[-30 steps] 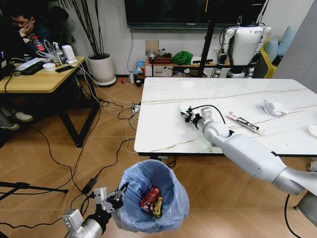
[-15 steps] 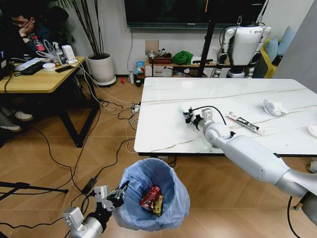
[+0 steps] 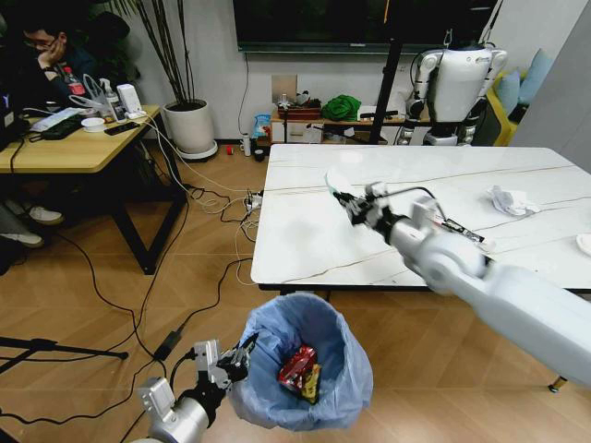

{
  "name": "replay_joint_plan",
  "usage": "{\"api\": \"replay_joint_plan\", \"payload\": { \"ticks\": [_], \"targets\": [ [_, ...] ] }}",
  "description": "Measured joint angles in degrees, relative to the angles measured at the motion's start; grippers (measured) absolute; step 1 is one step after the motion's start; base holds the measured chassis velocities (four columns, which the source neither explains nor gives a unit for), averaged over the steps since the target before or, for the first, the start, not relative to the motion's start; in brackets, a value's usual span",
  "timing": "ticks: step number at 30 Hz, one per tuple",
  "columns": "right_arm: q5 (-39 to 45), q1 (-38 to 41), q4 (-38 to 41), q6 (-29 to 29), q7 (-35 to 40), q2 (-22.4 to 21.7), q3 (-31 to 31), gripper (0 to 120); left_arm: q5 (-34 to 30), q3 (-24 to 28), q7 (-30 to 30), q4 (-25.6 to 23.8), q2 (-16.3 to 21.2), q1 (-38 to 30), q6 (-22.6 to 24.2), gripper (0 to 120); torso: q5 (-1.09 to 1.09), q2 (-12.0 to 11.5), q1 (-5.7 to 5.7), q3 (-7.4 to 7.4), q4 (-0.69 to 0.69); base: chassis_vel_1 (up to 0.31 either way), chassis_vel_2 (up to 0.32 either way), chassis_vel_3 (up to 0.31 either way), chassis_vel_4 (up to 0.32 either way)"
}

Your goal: Pick up the trash bin and place the trash from the table into it.

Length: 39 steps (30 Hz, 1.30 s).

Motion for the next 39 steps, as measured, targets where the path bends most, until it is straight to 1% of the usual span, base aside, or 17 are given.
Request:
{"api": "replay_joint_plan", "payload": {
  "ticks": [2,4,5,6,7,8,10,15,20,27,29,30,32,33,36,38,39],
  "targets": [
    [-2.69,-4.83,7.86,2.25,-2.11,-5.48,2.46,0,-0.53,-0.52,-0.15,-0.33,-0.55,-0.48,0.05,0,-0.08,0.00,0.00,-0.01,-0.04,0.000,0.000,0.000,0.000],
    [-5.24,-6.83,11.54,2.91,-4.01,-6.80,2.75,0,-0.43,-1.81,0.15,-1.62,-1.62,0.94,0.07,0,0.02,0.00,-0.01,0.00,0.05,0.000,0.000,0.000,0.000],
    [-5.24,-6.83,11.54,2.91,-4.01,-6.80,2.75,0,-0.43,-1.81,0.15,-1.62,-1.62,0.94,0.07,0,0.02,0.00,-0.01,0.00,0.05,0.000,0.000,0.000,0.000],
    [-7.00,-8.47,13.39,3.01,-4.56,-7.02,2.78,0,-0.05,-2.63,0.22,-2.22,-2.43,1.42,0.08,0,-0.02,0.00,-0.01,0.00,0.12,0.000,0.000,0.000,0.000],
    [-9.35,-10.74,14.78,3.57,-4.80,-8.04,3.03,0,0.04,-2.88,0.22,-2.35,-2.66,1.30,0.09,0,0.00,0.00,0.00,0.00,0.10,0.000,0.000,0.000,0.000],
    [-9.35,-10.74,14.78,3.57,-4.80,-8.04,3.03,0,0.04,-2.88,0.22,-2.35,-2.66,1.30,0.09,0,0.00,0.00,0.00,0.00,0.10,0.000,0.000,0.000,0.000],
    [-12.02,-13.58,16.27,4.87,-5.54,-10.15,3.12,0,0.04,-2.83,0.57,-2.37,-2.53,1.51,0.09,0,-0.01,0.00,0.00,0.01,0.02,0.000,0.000,0.000,0.000],
    [-14.46,-14.37,18.81,5.96,-8.07,-13.40,2.11,0,-0.17,-2.40,0.90,-1.98,-2.45,1.13,0.14,0,-0.02,0.00,0.00,0.01,0.03,0.000,0.000,0.000,0.000],
    [-17.37,-14.19,19.96,6.39,-11.02,-15.06,1.38,0,-0.96,-2.60,0.54,-1.40,-2.29,0.26,0.16,0,-0.02,0.00,0.01,0.01,0.04,0.000,0.000,0.000,0.000],
    [-20.44,-15.15,19.42,7.16,-12.04,-15.44,0.55,1,-1.04,-2.06,0.43,-0.82,-2.65,-0.13,0.21,0,-0.01,-0.01,0.01,0.01,0.04,0.000,0.000,0.000,0.000],
    [-21.23,-15.51,19.22,7.28,-12.04,-15.30,0.35,7,-0.98,-1.94,0.44,-0.78,-2.68,0.04,0.23,0,-0.02,-0.01,0.01,0.01,0.04,0.000,0.000,0.000,0.000],
    [-21.23,-15.51,19.22,7.28,-12.04,-15.30,0.35,7,-0.98,-1.94,0.44,-0.78,-2.68,0.04,0.23,0,-0.02,-0.01,0.01,0.01,0.04,0.000,0.000,0.000,0.000],
    [-21.36,-15.39,18.95,7.44,-11.99,-15.04,0.34,19,-0.94,-1.96,0.46,-0.78,-2.61,0.30,0.25,0,-0.01,-0.01,0.01,0.01,0.05,0.000,0.000,0.000,0.000],
    [-21.36,-15.39,18.95,7.44,-11.99,-15.04,0.34,19,-0.94,-1.96,0.46,-0.78,-2.61,0.30,0.25,0,-0.01,-0.01,0.01,0.01,0.05,0.000,0.000,0.000,0.000],
    [-21.26,-14.89,18.73,7.65,-11.97,-15.05,0.43,33,-0.84,-2.10,0.46,-0.88,-2.52,0.53,0.29,0,-0.02,-0.01,0.01,0.01,0.04,0.000,0.000,0.000,0.000],
    [-21.26,-14.94,18.68,7.71,-11.97,-15.05,0.44,36,-0.80,-2.10,0.46,-0.91,-2.53,0.63,0.30,0,-0.02,-0.01,0.01,0.01,0.04,0.000,0.000,0.000,0.000],
    [-21.27,-15.05,18.63,7.84,-11.96,-15.09,0.45,41,-0.70,-2.12,0.46,-0.92,-2.61,0.79,0.31,0,-0.02,-0.01,0.01,0.01,0.04,0.000,0.000,0.000,0.000]
  ]
}}
